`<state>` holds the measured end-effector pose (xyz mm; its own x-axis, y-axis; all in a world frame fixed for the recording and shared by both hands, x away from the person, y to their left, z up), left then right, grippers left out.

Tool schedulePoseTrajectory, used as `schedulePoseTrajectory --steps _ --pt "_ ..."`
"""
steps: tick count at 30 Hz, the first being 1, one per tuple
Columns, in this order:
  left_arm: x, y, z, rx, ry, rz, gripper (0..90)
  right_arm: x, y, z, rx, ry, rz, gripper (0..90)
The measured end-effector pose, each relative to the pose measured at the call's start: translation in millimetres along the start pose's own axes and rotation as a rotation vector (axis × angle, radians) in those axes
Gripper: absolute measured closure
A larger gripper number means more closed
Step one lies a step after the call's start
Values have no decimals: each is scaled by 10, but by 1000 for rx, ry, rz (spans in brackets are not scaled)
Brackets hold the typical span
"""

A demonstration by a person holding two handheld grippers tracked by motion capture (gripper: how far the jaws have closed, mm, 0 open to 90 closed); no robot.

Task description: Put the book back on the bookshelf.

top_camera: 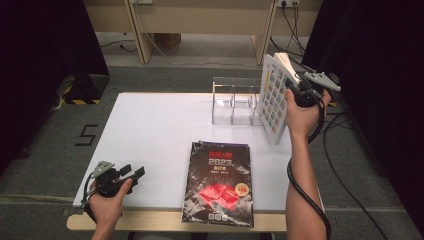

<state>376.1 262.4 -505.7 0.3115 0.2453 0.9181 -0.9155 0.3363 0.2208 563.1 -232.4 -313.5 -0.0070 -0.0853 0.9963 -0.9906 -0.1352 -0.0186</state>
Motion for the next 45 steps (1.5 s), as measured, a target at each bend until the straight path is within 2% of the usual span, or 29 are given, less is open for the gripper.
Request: schedulePoseTrajectory --steps 25,31,45 --pt "23 12 -13 3 0 10 377 78 -222 -27 -12 16 9 744" --pt "25 13 -9 3 2 11 377 45 -247 -39 -18 -4 3 743" --pt "20 13 -2 3 3 8 377 78 -336 -38 -21 0 11 743"
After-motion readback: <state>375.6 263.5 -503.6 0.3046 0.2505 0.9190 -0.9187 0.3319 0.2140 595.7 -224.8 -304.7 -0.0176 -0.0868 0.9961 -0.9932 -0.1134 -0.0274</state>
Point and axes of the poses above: each handheld gripper's, and its own axes: y roughly backward along the jaws, x roughly out of its top, z roughly to its right, the point moved 7 cm from there along -y, roughly forward along the jaws, and after that the axes turned 15 degrees about z, right-handed, at the moved point
